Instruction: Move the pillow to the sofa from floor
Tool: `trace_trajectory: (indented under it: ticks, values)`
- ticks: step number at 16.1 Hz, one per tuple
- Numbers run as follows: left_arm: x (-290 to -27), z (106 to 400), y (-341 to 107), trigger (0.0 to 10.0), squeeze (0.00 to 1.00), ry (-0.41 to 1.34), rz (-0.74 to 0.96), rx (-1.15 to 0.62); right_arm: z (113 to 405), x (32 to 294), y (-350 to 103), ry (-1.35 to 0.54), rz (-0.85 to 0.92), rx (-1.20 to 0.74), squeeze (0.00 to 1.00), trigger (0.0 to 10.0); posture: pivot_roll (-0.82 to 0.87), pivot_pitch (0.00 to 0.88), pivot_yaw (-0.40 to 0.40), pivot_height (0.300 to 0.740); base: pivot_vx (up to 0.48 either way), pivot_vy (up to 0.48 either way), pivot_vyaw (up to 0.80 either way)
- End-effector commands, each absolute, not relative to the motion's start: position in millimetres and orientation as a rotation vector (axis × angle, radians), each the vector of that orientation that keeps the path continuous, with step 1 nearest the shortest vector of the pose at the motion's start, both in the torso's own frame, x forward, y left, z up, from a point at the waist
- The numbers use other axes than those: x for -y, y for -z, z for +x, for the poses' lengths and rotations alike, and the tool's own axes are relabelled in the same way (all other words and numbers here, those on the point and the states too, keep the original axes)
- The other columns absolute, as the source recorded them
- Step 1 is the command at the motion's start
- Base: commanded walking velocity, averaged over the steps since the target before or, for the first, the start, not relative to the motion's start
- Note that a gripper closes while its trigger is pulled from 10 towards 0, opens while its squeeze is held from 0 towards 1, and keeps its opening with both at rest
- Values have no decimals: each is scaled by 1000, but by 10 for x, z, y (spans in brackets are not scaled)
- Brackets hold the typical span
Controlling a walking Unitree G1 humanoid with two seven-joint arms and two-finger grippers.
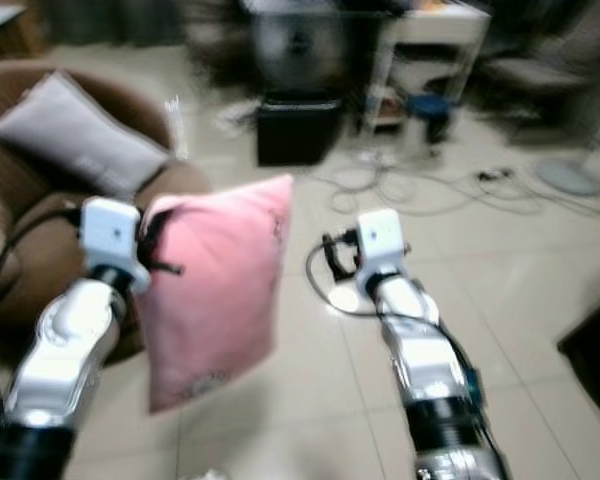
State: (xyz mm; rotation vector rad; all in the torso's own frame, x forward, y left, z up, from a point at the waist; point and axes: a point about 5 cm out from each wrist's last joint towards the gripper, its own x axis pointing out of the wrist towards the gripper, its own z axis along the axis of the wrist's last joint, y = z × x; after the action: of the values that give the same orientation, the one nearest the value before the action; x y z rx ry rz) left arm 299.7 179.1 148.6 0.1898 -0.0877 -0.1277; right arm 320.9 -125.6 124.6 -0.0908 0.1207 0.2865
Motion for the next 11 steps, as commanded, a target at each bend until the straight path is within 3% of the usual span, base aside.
trace_trajectory:
  ticks: [1, 7, 11]
  values:
    - [-1676, 3023, -1607, 10000, 0, 159, 181, 149, 3199, 1406, -1237, -243, -110, -126, 0, 10000, 131, 0, -34, 740, 412, 0, 0]
    - [-1706, 3014, -1609, 10000, 0, 153, 184, 150, 3195, 1421, -1229, -238, -142, -125, 0, 10000, 133, 0, -33, 740, 420, 0, 0]
    - [-1749, 3021, -1630, 10000, 0, 129, 194, 158, 3203, 1383, -1248, -271, -158, -113, 0, 10000, 144, 0, -39, 740, 430, 0, 703]
